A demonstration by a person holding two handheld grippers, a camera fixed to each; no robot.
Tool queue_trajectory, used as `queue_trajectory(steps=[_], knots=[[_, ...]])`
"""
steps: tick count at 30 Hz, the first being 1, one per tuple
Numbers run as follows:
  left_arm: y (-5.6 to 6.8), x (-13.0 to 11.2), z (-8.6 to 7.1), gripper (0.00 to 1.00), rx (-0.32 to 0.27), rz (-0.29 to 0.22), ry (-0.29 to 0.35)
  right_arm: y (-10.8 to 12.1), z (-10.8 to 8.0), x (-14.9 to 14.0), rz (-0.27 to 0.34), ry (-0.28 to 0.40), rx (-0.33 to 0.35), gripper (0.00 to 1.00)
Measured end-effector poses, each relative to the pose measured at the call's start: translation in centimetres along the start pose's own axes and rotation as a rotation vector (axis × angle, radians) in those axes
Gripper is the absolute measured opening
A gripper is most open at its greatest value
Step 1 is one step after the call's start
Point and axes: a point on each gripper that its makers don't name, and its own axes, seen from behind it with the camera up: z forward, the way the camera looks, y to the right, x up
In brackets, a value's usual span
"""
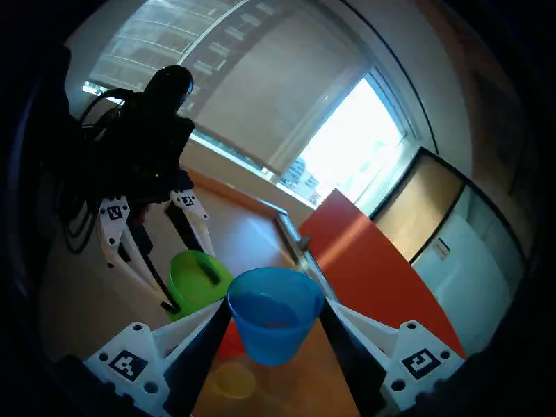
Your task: Pour water
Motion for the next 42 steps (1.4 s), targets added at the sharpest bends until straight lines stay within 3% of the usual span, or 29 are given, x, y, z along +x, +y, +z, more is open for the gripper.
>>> queue_trajectory(steps=[42], knots=[[0.3,0.3,0.4,0.84,-0.011,-0.005,0.013,1.6,1.0,1.5,-0.283,-0.054,0.024,0.91]])
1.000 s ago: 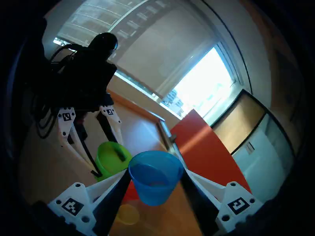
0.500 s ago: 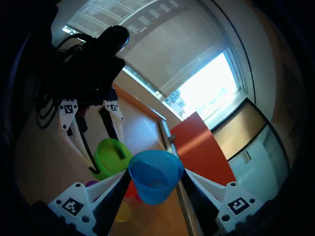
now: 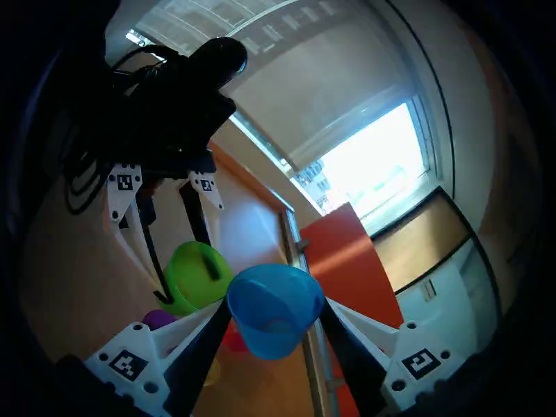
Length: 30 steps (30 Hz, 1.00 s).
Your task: Pour water
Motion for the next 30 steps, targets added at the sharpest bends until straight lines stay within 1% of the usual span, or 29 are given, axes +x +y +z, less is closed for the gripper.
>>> queue_trajectory(steps=[14,30], knots=[[0.18,0.17,0.11,0.85,-0.005,0.002,0.004,0.61,-0.29,0.72,-0.064,0.007,-0.003,0.91],[0.4,0.34,-0.02,0.84,-0.011,0.005,0.004,0.74,-0.47,0.99,-0.122,0.008,0.004,0.91]])
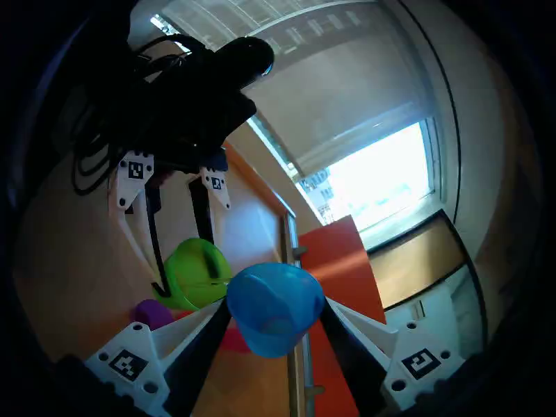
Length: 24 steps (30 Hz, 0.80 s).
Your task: Pour water
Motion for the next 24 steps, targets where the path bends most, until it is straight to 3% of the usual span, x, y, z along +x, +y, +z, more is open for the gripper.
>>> queue_trajectory(steps=[24], knots=[[0.65,0.02,0.08,0.85,-0.016,-0.001,0.001,0.46,-0.15,0.01,-0.049,0.001,-0.005,0.91]])
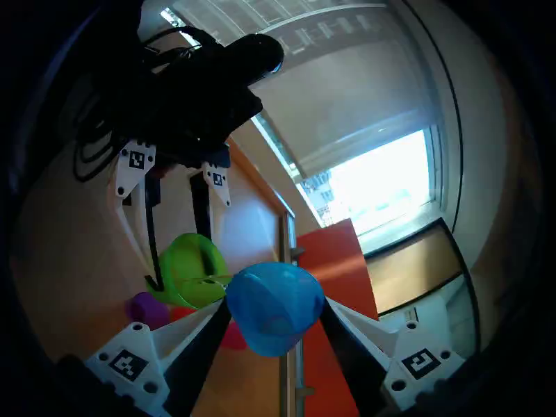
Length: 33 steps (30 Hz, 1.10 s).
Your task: Pour water
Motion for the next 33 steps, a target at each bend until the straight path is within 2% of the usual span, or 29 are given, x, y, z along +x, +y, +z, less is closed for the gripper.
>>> queue_trajectory(steps=[33], knots=[[0.67,0.08,-0.3,0.84,-0.027,0.001,0.003,0.07,-0.41,0.69,-0.047,0.009,0.001,0.91]])
